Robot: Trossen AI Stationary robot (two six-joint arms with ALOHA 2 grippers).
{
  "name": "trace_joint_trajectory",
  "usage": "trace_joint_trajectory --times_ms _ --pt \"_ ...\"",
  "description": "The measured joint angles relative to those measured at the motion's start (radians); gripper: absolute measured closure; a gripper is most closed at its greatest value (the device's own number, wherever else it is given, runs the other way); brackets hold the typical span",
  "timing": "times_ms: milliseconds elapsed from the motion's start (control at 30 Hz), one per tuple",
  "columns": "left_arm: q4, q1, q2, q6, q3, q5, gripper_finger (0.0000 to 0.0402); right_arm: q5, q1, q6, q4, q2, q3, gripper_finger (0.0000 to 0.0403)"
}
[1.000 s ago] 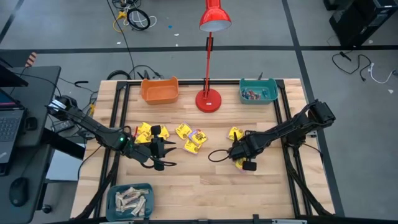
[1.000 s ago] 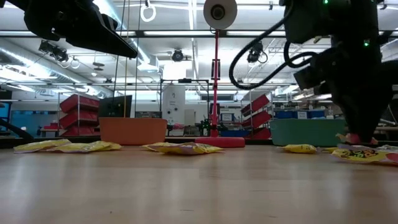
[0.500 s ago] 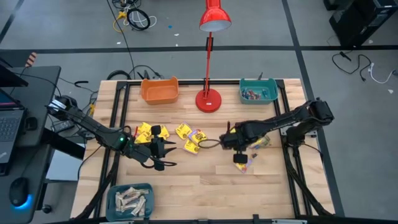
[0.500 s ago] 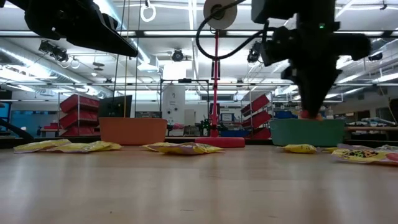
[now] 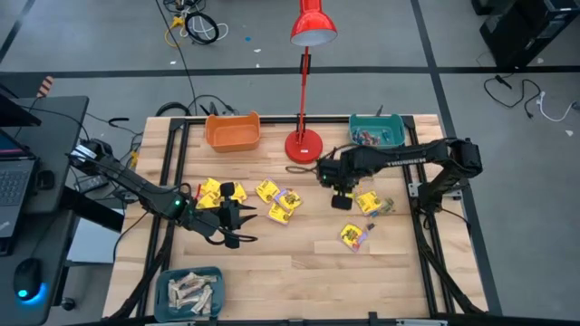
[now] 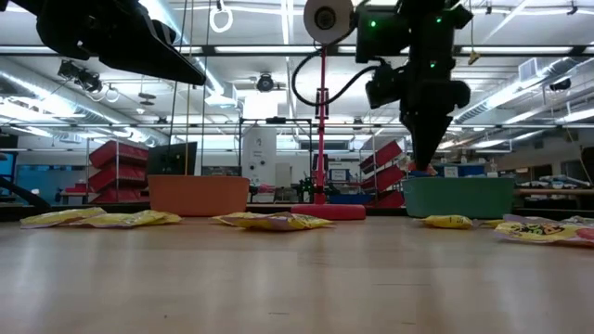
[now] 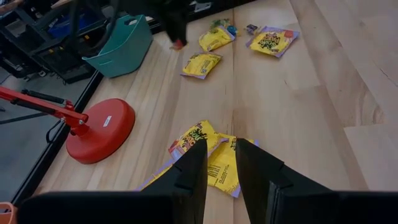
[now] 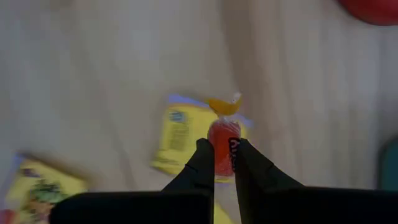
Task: Sort candy
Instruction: Put the small red candy into the green bin
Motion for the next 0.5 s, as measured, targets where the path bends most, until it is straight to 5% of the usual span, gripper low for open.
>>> trace_joint_trajectory --times_ms 500 --pt "0.0 0.0 0.0 0.0 0.0 0.0 0.0314 0.014 -0.315 -0.206 -0.026 -0.001 0.0 0.038"
